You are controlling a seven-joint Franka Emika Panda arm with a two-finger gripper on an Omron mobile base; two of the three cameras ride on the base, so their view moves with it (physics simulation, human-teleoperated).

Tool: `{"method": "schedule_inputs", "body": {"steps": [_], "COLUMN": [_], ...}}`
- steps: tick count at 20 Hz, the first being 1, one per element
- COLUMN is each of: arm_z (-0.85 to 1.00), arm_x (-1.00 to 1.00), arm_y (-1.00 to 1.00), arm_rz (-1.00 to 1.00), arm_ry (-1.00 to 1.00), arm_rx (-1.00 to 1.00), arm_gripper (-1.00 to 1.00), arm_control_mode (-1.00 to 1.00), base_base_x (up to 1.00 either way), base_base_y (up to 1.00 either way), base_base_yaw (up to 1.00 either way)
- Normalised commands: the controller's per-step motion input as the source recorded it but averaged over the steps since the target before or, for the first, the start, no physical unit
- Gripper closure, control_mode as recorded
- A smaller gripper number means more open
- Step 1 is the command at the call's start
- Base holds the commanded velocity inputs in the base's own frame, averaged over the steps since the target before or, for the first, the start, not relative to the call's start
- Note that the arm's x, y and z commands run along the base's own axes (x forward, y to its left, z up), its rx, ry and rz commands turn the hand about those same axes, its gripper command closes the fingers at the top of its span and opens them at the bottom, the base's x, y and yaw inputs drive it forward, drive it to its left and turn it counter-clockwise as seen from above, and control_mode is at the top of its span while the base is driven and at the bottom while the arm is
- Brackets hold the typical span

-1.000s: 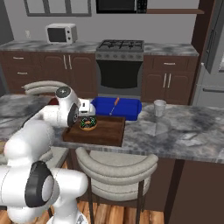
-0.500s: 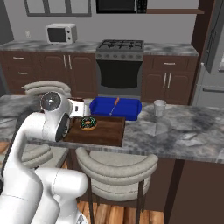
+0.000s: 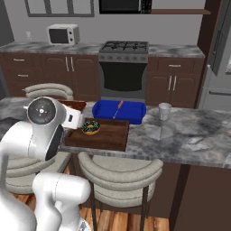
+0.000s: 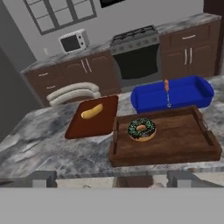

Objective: Take the donuts from the fridge and place them on the empty tray on the dining counter.

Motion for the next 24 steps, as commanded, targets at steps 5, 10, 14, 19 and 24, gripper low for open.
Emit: {"method": "schedule_inputs", "body": {"steps": [5,10,14,19,24], "arm_z": [0.13,-0.02,0.0,0.0,0.0], "arm_x": [-0.9,-0.42,0.0,0.0,0.0], "arm_y": [0.0,0.0,0.0,0.0,0.0], "arm_rz": [-0.05,-0.04,0.0,0.0,0.0], "arm_ry": [0.17,0.0,0.0,0.0,0.0], "arm_rx": [-0.02,-0.01,0.0,0.0,0.0], "arm_gripper": [-1.0,-1.0,-1.0,-1.0,-1.0], "arm_control_mode": [-1.0,1.0,1.0,1.0,1.0], "base_base_x": [0.0,-0.04,-0.62,-0.94,-0.17], "base_base_y": [0.0,0.0,-0.01,-0.47,-1.0], "base_base_yaw": [0.0,0.0,0.0,-0.01,-0.01]}}
